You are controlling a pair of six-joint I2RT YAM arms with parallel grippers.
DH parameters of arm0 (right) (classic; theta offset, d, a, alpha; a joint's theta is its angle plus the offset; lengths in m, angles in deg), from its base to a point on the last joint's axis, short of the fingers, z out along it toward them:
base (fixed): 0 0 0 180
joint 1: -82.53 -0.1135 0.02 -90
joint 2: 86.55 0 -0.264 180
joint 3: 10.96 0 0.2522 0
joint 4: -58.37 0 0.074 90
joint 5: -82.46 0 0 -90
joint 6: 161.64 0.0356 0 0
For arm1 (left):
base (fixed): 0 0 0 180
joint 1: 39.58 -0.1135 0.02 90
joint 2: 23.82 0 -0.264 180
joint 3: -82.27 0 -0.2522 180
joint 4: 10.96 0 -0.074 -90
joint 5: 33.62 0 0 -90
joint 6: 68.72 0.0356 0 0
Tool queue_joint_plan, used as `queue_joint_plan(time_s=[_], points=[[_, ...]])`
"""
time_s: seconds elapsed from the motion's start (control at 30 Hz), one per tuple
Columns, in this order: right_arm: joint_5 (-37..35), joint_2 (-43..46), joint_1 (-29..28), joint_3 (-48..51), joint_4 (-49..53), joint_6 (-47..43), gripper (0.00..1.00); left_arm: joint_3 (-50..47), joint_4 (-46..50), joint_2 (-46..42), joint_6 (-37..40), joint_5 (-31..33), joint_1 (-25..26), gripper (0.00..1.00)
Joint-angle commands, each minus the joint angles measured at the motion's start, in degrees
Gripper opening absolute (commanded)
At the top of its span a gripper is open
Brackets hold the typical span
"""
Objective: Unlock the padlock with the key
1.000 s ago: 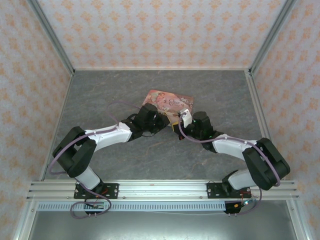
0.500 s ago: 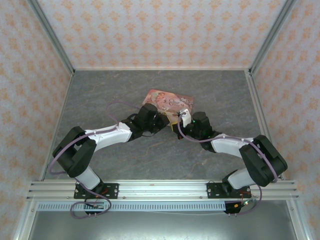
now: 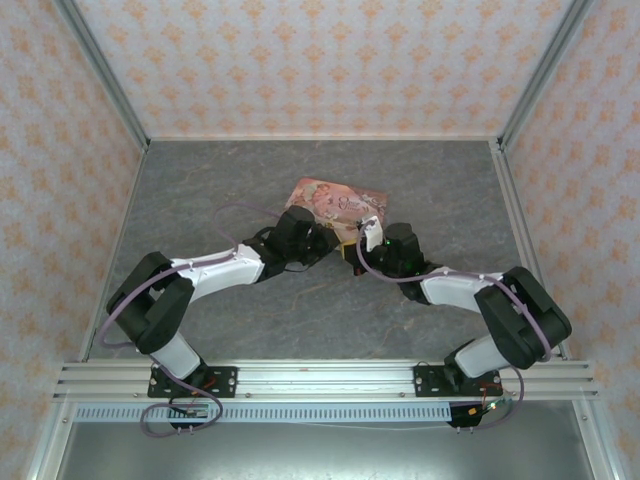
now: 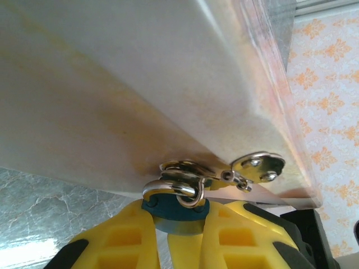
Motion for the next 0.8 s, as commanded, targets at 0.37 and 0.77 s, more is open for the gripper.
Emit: queue_joint_plan(time_s=[0.37, 0.77], points=[[-1.35, -6.71, -0.81, 4.66, -18.76, 12.12, 0.0, -1.76, -8.38, 7.25, -2.91, -4.99, 1.51, 0.12], [-3.2, -9.47, -0.95, 8.23, -19.76, 16.93, 0.0, -4.88, -5.8, 3.78, -1.15, -1.44, 0.82, 0.45]])
